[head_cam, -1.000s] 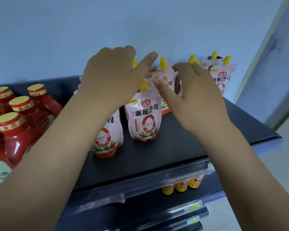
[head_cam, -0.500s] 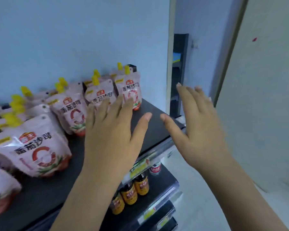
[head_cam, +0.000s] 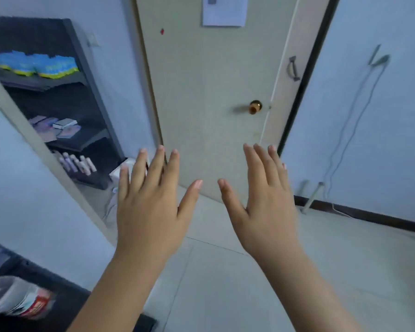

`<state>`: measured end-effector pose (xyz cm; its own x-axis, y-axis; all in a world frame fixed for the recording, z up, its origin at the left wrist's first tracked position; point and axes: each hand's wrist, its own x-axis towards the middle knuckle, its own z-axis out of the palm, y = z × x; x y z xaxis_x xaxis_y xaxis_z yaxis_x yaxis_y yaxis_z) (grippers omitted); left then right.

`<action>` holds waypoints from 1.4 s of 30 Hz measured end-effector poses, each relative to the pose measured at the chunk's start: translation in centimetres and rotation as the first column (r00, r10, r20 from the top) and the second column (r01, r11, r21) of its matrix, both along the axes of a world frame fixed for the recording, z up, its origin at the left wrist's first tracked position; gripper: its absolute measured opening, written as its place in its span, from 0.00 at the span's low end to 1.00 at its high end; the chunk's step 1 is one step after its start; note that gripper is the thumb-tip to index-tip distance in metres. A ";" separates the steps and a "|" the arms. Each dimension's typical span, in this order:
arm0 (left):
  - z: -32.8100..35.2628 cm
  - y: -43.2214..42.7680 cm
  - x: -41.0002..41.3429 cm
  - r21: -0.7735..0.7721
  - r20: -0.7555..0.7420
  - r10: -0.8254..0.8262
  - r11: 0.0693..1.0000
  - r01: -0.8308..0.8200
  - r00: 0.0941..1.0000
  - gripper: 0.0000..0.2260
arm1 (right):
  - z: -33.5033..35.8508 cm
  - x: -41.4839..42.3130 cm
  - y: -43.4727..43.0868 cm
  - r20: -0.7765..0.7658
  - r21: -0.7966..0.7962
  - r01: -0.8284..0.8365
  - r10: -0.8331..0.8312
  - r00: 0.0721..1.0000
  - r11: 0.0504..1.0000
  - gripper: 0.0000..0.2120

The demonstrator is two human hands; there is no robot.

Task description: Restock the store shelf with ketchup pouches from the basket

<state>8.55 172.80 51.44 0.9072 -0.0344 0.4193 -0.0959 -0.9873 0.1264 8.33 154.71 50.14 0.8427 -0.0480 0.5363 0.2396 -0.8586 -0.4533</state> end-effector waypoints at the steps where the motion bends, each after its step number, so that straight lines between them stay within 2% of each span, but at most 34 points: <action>1: -0.6 -2.1 1.2 -0.015 -0.013 -0.062 0.998 0.062 0.998 0.34 | -0.5 0.1 -2.2 -0.013 -0.001 0.048 -0.048 0.999 0.999 0.34; 5: -2.9 -11.0 5.7 -0.024 -0.060 -0.279 0.960 0.278 0.958 0.33 | -2.0 0.6 -10.7 -0.065 -0.023 0.243 -0.244 0.968 0.970 0.35; 11: -4.8 -24.7 11.4 -0.044 -0.112 -0.526 0.850 0.525 0.843 0.34 | -3.9 1.7 -22.9 -0.120 -0.043 0.513 -0.514 0.849 0.857 0.34; 16: -5.1 -37.0 16.6 -0.059 -0.088 -0.701 0.713 0.698 0.708 0.36 | -4.0 3.3 -32.7 -0.103 -0.111 0.665 -0.674 0.731 0.738 0.33; 21: -4.5 -50.2 20.8 -0.068 -0.070 -0.857 0.516 0.854 0.511 0.37 | -2.9 5.0 -42.3 -0.085 -0.177 0.801 -0.819 0.567 0.572 0.34; 26: -3.4 -63.0 22.5 0.000 -0.057 -0.946 0.319 0.948 0.318 0.37 | -2.3 3.9 -52.0 -0.106 -0.223 0.875 -0.903 0.417 0.430 0.35; 32: -4.4 -78.3 20.2 0.002 -0.063 -0.987 0.147 0.989 0.146 0.35 | -3.4 -0.1 -64.1 -0.120 -0.182 0.949 -0.964 0.237 0.256 0.34; 42: -4.9 -102.1 12.9 0.022 -0.081 -0.996 -0.027 0.999 -0.025 0.40 | -4.8 -7.2 -85.0 -0.184 -0.179 0.978 -0.980 0.074 0.108 0.35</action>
<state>21.41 70.72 46.51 -0.0673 -0.9368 0.3435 -0.9873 0.1121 0.1122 1.11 69.68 45.34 0.1203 -0.9205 0.3719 -0.9102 -0.2518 -0.3289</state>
